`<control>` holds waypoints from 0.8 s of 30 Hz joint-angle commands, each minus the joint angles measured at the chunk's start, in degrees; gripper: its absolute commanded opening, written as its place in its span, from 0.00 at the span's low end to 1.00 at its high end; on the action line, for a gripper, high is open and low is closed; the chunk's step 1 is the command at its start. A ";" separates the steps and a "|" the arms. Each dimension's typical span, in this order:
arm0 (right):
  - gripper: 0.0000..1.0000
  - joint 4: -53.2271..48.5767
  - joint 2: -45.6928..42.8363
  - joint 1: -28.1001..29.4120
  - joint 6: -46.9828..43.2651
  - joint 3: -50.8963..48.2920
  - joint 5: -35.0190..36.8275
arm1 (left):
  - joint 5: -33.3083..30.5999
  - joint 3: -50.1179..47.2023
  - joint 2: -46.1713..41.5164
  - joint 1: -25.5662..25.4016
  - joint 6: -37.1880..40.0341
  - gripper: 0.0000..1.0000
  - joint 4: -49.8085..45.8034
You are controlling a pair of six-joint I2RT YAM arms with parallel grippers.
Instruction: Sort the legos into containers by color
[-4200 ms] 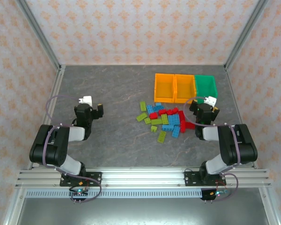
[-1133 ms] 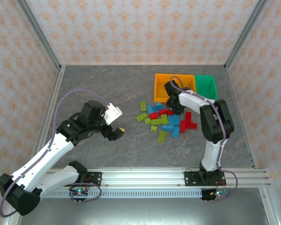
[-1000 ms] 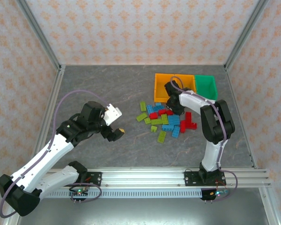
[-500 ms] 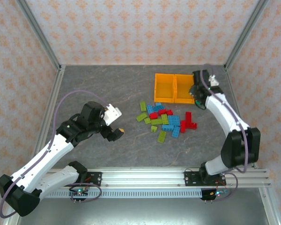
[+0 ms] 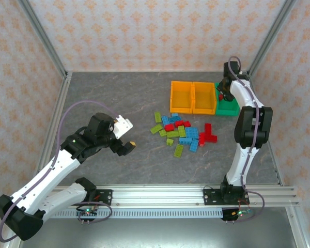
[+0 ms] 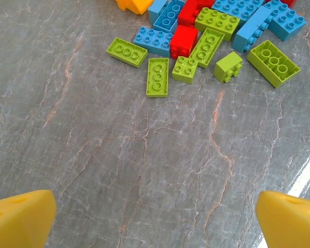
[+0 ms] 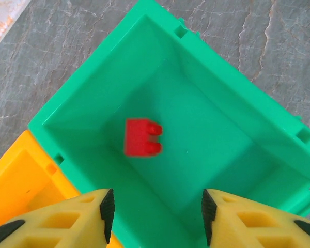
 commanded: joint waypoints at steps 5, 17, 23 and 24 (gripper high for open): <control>0.52 -1.50 -23.37 4.21 -4.49 -18.58 -1.92 | -0.59 -0.06 -0.17 0.01 0.50 1.00 1.32; 0.77 -4.23 -18.85 14.01 -15.34 -31.21 -1.88 | 2.46 0.93 1.60 0.16 -0.64 1.00 1.32; 0.64 -0.63 -9.88 14.06 -15.51 -30.39 -4.33 | 1.65 0.49 0.90 0.18 -0.33 1.00 1.29; 0.58 -0.10 -9.47 14.00 -14.98 -30.50 -4.39 | 1.56 0.51 0.98 0.18 -0.28 1.00 1.30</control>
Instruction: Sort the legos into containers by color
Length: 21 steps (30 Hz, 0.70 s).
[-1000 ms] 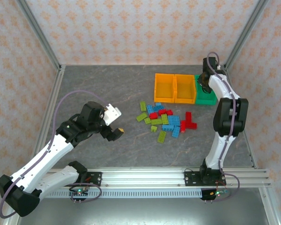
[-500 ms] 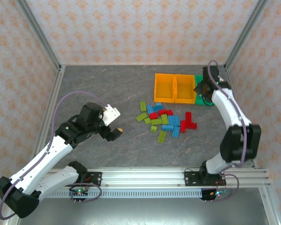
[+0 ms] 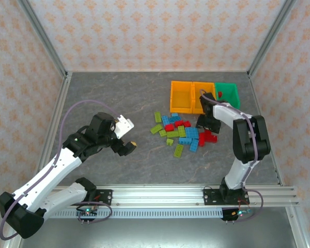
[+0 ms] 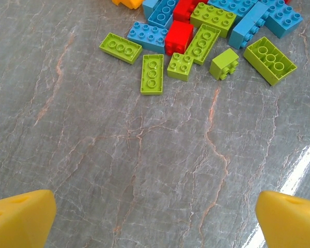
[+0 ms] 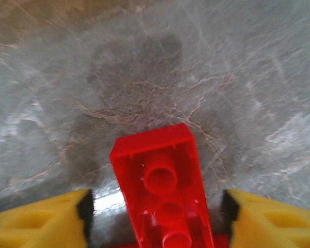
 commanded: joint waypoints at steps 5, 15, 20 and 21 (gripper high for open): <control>0.38 2.87 -3.29 0.18 1.29 -1.02 3.32 | 0.10 0.49 -0.14 0.16 0.21 1.00 1.12; 0.33 12.95 -26.48 -4.11 3.41 -4.81 17.16 | 0.04 1.40 1.45 0.65 0.37 1.00 1.22; 0.30 13.37 -13.95 -10.41 0.20 5.66 16.72 | 0.52 1.79 1.67 0.86 0.06 1.00 0.83; 0.30 11.93 -10.27 -11.15 -0.16 8.94 16.76 | 0.27 1.60 1.45 0.86 0.00 1.00 0.84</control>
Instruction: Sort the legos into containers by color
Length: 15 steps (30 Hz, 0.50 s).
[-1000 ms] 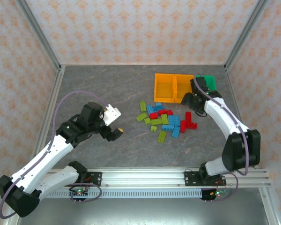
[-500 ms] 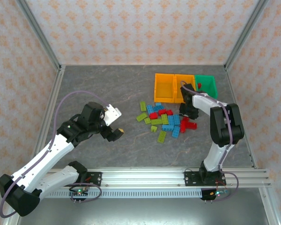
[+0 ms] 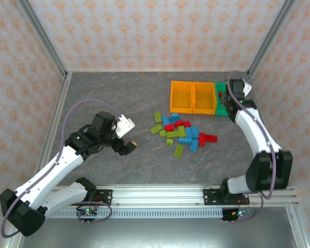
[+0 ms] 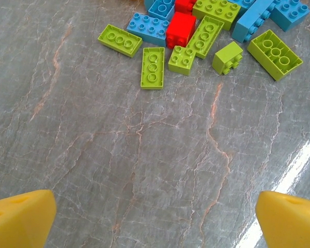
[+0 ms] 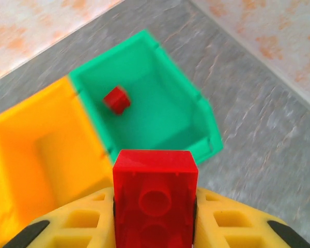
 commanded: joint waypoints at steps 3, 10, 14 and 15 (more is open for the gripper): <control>0.31 -1.35 17.34 -2.75 -2.30 11.67 2.68 | -0.53 1.05 -1.10 0.42 0.06 1.00 0.88; 0.49 -6.43 27.52 -3.76 -0.51 22.55 0.01 | -1.85 0.69 -1.52 0.54 -0.08 1.00 0.97; 0.56 -8.37 23.05 -3.84 1.03 22.76 0.85 | -3.72 1.34 -0.05 0.76 -4.13 1.00 1.86; 0.57 -8.70 21.13 -3.76 1.44 22.01 0.30 | -3.81 1.82 0.77 0.95 -5.59 1.00 1.98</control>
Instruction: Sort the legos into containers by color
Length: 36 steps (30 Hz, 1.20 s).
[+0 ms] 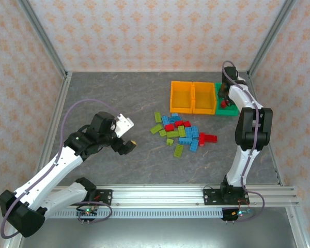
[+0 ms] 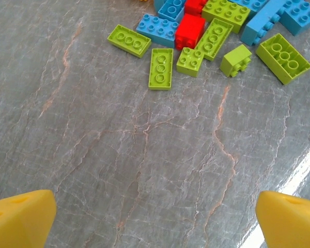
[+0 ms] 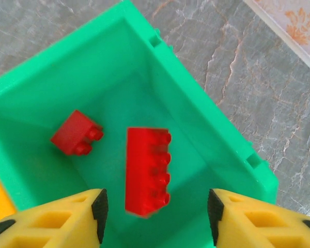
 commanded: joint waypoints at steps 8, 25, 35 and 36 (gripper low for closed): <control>0.61 -3.89 -29.36 4.36 5.28 -15.20 -22.01 | -15.52 14.05 11.67 2.19 -38.88 0.89 -3.00; 0.71 -12.78 -47.93 37.13 14.14 -27.59 -19.68 | -11.79 43.18 61.73 -1.19 -66.05 0.62 4.71; 0.75 -15.09 -55.75 37.13 15.37 -32.09 -13.37 | -8.82 56.96 77.17 -1.63 -62.92 0.59 -0.90; 0.75 -15.41 -55.80 37.14 15.27 -31.92 -13.12 | -8.55 57.32 77.71 -1.86 -62.53 0.57 -1.27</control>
